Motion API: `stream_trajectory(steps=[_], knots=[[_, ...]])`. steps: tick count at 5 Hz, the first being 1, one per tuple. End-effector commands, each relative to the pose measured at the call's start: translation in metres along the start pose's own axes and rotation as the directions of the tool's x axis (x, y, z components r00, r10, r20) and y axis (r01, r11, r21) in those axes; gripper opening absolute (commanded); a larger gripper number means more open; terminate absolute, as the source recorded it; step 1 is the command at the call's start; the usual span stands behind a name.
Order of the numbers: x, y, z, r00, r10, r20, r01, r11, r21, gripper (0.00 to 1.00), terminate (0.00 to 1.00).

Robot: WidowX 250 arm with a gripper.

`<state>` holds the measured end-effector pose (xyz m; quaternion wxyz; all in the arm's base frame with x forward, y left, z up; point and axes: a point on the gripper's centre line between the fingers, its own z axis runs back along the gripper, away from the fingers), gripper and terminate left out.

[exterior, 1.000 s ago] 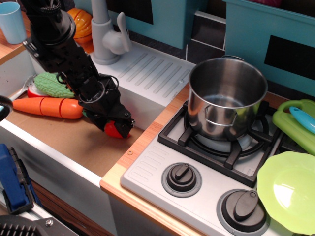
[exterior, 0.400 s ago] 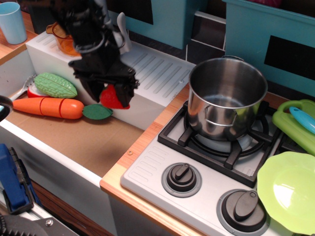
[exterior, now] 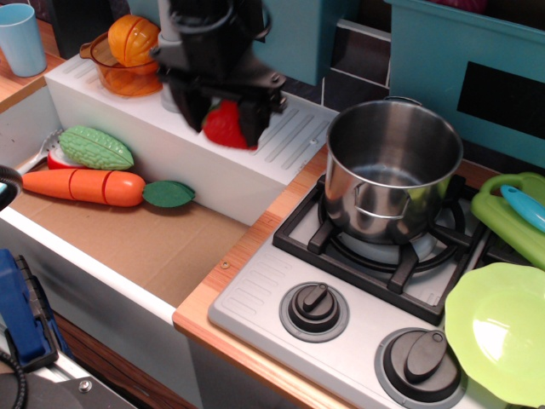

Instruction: Put strawberry in pot

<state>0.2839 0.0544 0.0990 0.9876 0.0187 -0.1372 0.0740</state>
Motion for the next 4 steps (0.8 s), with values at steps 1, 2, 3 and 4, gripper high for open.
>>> stream_trajectory(steps=[1,2,3,4], knots=[[0.037,-0.027,0.039,0.99,-0.036,0.134,0.035,0.999,0.009,0.0,0.0],[0.049,-0.044,0.046,0.985,-0.065,0.158,0.062,0.998,0.025,0.0,0.0],[0.052,-0.063,0.056,0.985,-0.062,0.159,0.058,0.998,0.028,0.0,0.0],[0.048,-0.081,0.06,0.983,-0.043,0.176,0.039,0.999,0.024,0.0,0.0]])
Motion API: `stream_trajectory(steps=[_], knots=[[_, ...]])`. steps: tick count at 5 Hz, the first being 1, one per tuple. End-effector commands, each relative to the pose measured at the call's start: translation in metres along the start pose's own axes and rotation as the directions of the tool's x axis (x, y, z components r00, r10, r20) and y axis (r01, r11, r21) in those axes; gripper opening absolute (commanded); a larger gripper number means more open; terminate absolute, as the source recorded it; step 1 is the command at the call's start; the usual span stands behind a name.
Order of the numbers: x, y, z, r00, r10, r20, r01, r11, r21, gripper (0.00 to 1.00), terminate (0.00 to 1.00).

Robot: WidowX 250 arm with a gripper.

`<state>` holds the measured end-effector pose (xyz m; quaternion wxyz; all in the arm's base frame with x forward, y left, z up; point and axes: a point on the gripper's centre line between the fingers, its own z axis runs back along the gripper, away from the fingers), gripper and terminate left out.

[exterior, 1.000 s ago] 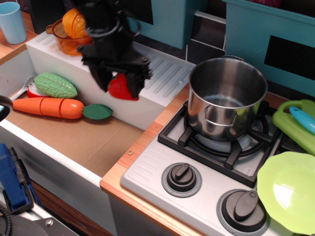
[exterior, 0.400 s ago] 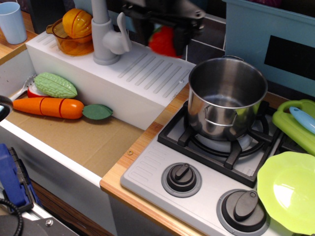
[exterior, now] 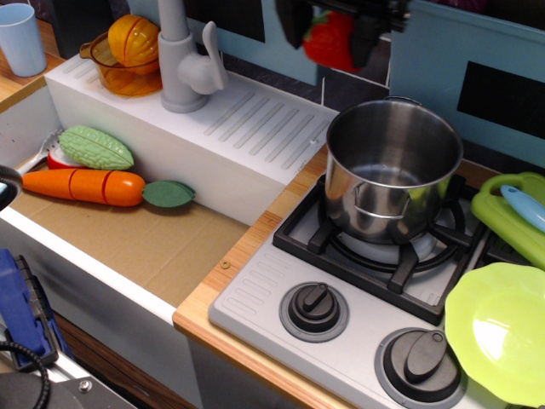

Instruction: Put strawberry in pot

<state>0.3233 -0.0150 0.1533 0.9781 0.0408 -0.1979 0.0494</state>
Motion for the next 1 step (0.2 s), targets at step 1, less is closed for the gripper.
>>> stream_trajectory(steps=[1], knots=[[-0.0001,-0.0146,0.0079,0.998,0.048,0.04,-0.045,0.997,-0.065,0.0,1.0]])
